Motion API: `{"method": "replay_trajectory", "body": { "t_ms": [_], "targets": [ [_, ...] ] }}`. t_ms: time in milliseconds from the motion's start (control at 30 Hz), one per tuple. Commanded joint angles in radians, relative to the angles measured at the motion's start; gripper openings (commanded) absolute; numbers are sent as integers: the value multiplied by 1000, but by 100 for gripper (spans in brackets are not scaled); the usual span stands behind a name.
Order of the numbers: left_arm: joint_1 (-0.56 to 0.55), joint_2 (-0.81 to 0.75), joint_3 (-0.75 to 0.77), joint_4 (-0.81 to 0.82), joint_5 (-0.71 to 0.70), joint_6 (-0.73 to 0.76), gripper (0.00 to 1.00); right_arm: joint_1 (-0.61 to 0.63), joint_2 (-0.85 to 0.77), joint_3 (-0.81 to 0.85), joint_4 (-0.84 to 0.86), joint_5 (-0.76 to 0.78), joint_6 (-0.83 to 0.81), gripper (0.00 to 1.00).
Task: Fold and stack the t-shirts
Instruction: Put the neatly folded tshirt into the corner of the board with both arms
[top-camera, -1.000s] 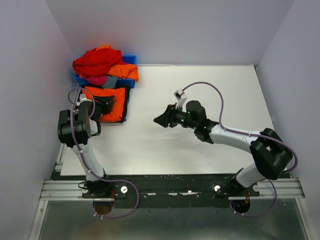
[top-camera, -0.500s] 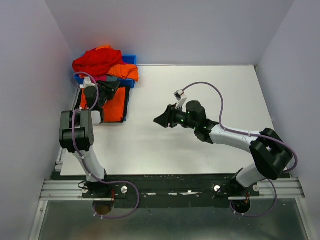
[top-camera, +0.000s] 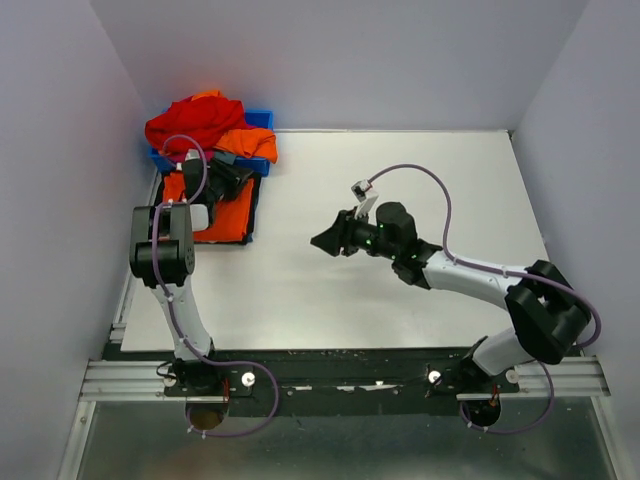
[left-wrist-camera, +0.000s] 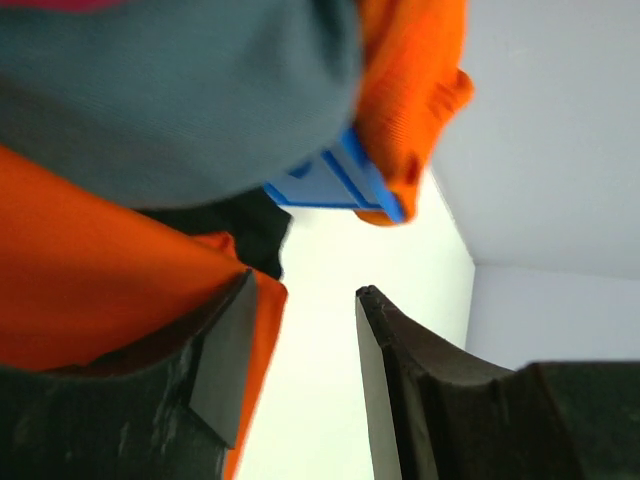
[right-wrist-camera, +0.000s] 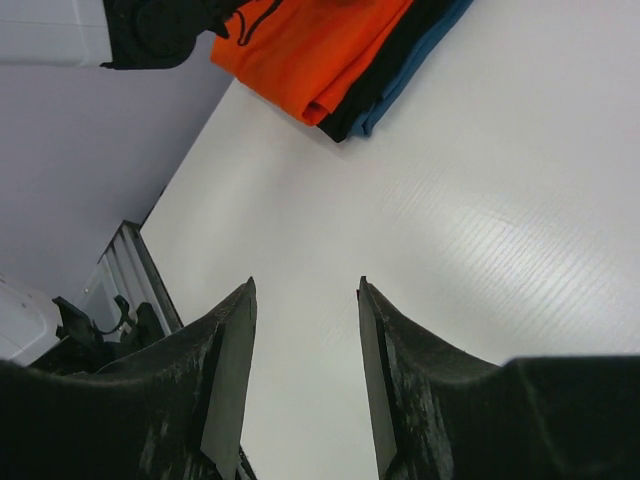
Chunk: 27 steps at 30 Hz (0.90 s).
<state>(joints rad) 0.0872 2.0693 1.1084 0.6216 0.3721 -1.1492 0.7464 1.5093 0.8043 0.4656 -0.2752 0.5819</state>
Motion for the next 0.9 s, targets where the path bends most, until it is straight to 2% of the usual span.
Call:
{"method": "replay_trajectory", "body": {
  "t_ms": [0, 67, 100, 200, 233, 300, 367, 600, 733, 800, 867],
  "targets": [
    [-32, -231, 27, -279, -39, 225, 57, -10, -101, -22, -37, 51, -50, 54],
    [-55, -320, 10, -365, -54, 288, 58, -12, -164, -48, -77, 106, -63, 57],
    [-69, -372, -4, -408, -73, 324, 59, -13, -207, -62, -99, 140, -66, 61],
    [-141, -512, -48, -537, -165, 410, 63, -16, -335, -100, -189, 249, -88, 85],
    [-164, -550, -67, -571, -192, 431, 64, -16, -384, -111, -226, 270, -99, 100],
    [-217, -633, -106, -611, -229, 465, 73, -16, -464, -129, -306, 387, -119, 100],
    [-271, -717, -154, -652, -280, 479, 99, -16, -535, -135, -404, 465, -126, 100],
    [-453, -1001, -382, -665, -398, 523, 99, -18, -812, -270, -574, 671, -110, 100],
    [-627, -1149, -565, -539, -482, 606, 99, -18, -941, -390, -581, 740, -77, 100],
    [-703, -1195, -616, -540, -539, 664, 99, -18, -985, -448, -565, 757, -74, 100],
    [-736, -1232, -645, -553, -582, 690, 99, -16, -1014, -488, -548, 769, -70, 100]
  ]
}}
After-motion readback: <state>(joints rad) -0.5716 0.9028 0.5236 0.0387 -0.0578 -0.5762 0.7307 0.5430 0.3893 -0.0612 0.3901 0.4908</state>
